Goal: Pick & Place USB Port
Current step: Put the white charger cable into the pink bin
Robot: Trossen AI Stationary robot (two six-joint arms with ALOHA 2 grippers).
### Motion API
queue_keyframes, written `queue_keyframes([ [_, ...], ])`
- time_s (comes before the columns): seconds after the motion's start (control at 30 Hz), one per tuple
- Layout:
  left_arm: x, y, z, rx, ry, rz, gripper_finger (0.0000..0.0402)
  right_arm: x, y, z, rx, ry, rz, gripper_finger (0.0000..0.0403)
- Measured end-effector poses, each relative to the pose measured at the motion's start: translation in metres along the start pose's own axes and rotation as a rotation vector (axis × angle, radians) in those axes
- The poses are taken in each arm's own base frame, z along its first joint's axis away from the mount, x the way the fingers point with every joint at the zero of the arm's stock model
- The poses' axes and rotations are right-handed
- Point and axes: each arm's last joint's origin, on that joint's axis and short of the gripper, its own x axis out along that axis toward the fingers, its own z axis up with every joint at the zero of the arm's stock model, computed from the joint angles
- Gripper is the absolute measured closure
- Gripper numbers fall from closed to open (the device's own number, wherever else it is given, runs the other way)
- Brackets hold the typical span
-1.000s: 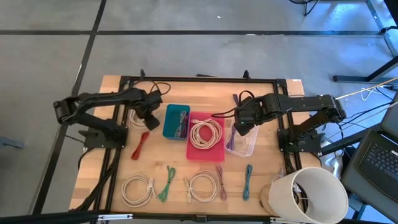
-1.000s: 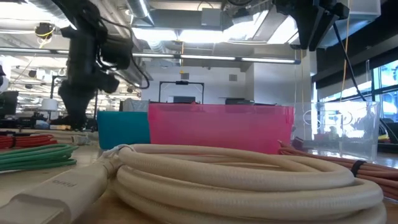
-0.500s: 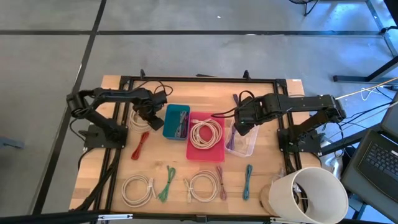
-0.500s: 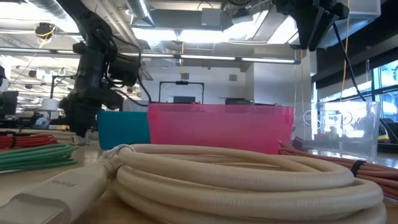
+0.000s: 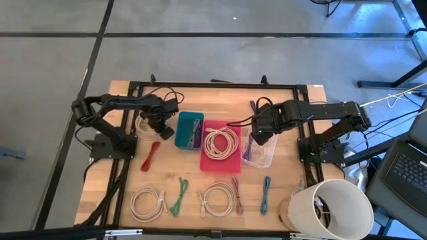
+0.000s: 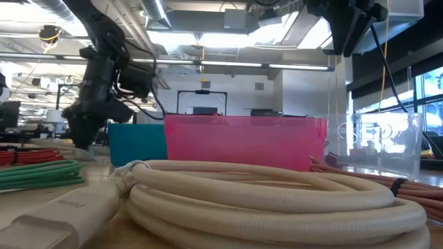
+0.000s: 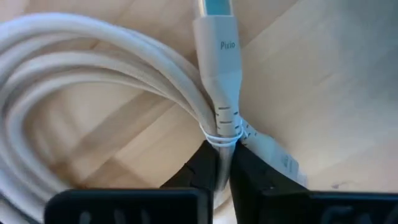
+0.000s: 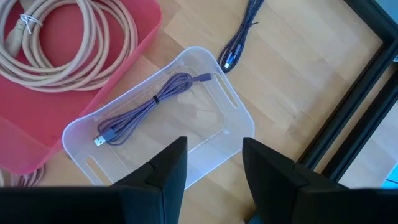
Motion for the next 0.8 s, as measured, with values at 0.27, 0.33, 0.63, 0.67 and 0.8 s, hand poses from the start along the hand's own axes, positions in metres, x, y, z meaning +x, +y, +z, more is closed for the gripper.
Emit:
queue_keyframes([
  [0.27,-0.031,0.009,-0.023,-0.035,-0.081,-0.001,0.0389,0.000,0.000,0.001,-0.022,-0.013,-0.006,0.0246],
  [0.33,-0.046,0.011,-0.029,-0.071,-0.151,-0.025,0.0389,0.000,0.000,0.000,-0.022,-0.014,-0.007,0.0246],
  [0.63,-0.128,0.021,-0.058,-0.205,-0.591,-0.220,0.0389,0.000,0.000,0.000,-0.025,-0.014,-0.007,0.0246],
  [0.67,-0.137,0.021,-0.060,-0.222,-0.657,-0.266,0.0389,0.000,0.000,0.000,-0.025,-0.014,-0.007,0.0246],
  [0.8,-0.166,0.020,-0.064,-0.214,-0.907,-0.492,0.0389,0.000,0.000,0.001,-0.025,-0.014,-0.007,0.0246],
])
